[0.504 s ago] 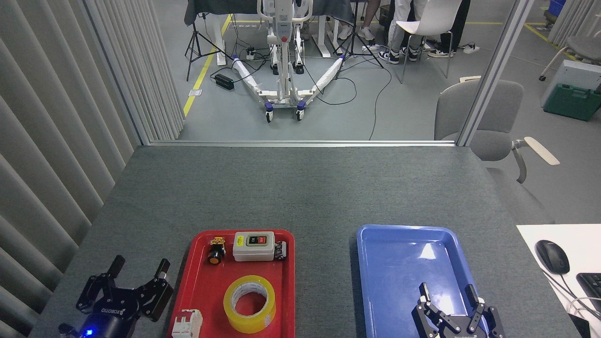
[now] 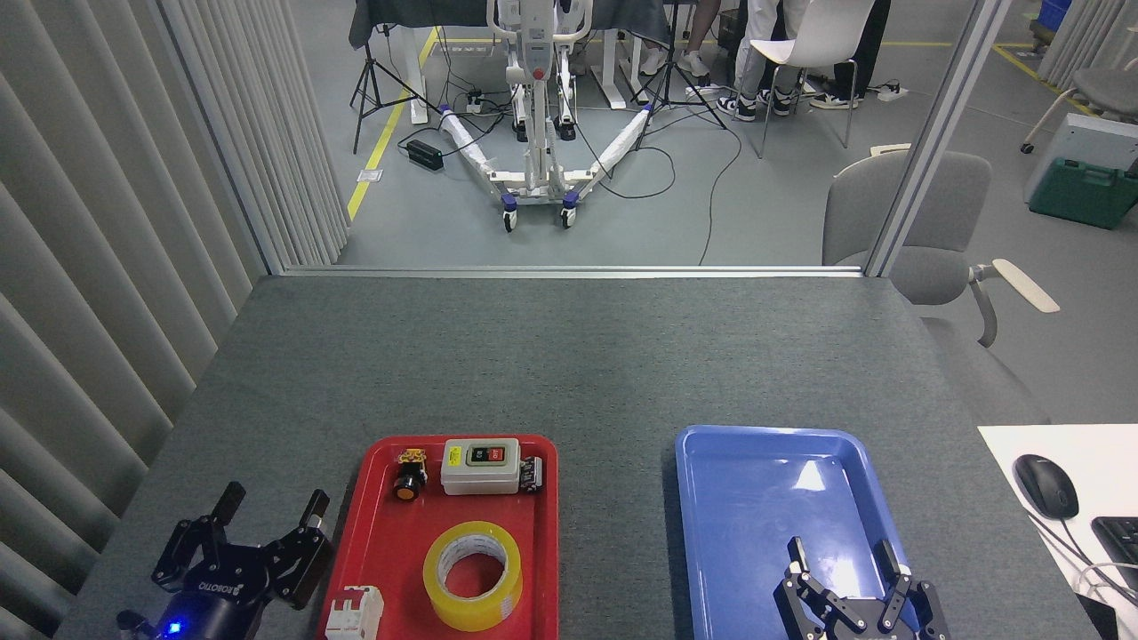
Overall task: Place and move tape with both arms
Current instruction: 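Raise the left gripper toward the yellow tape roll in the red tray, then lower the left gripper into the tape roll's hole and grasp it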
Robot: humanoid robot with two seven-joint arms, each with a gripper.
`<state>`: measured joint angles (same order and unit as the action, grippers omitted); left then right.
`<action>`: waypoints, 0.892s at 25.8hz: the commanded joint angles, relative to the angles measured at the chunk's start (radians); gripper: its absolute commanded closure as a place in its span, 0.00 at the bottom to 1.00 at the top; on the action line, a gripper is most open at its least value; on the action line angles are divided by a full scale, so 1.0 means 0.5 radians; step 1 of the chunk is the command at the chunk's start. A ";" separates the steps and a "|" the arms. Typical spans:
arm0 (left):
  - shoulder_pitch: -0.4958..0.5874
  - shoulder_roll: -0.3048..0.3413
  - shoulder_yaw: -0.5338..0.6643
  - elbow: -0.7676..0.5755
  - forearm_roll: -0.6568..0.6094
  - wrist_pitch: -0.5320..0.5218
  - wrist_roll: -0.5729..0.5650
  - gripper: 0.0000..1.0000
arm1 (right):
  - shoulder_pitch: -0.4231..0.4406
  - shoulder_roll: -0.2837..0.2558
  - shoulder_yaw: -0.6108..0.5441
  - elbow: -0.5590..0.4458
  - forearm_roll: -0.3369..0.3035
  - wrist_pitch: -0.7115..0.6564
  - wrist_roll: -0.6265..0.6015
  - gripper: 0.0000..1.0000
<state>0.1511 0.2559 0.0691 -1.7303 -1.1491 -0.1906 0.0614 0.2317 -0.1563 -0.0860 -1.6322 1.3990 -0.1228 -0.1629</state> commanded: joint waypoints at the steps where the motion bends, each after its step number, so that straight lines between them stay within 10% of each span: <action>1: -0.005 -0.009 0.000 0.000 0.000 -0.005 0.000 0.00 | 0.000 0.000 0.000 0.000 0.003 0.000 0.007 0.00; 9: -0.155 0.004 -0.034 0.061 0.062 -0.054 -0.114 0.00 | 0.000 0.009 0.000 0.003 0.024 0.000 0.007 0.00; 19: -0.683 -0.003 -0.111 0.083 0.083 -0.076 -1.951 0.00 | 0.000 0.009 -0.003 0.003 0.037 0.000 0.007 0.00; 23: -0.778 -0.027 -0.144 0.086 0.086 -0.107 -2.077 0.00 | 0.000 0.012 -0.003 0.003 0.040 0.000 0.007 0.00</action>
<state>-0.2003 0.2508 0.0093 -1.6894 -1.1072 -0.2365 -0.8953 0.2316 -0.1514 -0.0874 -1.6306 1.4175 -0.1227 -0.1593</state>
